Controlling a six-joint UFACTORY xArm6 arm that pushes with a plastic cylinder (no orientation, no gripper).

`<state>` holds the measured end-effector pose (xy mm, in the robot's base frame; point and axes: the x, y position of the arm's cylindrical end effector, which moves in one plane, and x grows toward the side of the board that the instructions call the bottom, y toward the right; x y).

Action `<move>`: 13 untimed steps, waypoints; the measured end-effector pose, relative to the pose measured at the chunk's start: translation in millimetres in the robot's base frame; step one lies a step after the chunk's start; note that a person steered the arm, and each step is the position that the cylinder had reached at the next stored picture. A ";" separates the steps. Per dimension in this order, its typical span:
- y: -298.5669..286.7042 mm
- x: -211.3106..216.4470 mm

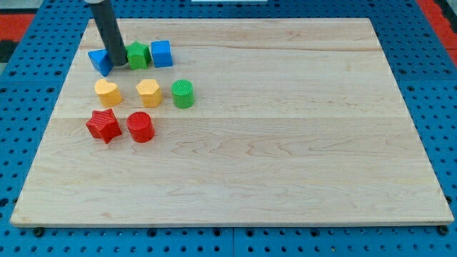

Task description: Push the green star to the center right side of the board

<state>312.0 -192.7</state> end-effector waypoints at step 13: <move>306.0 60.5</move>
<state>372.5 113.4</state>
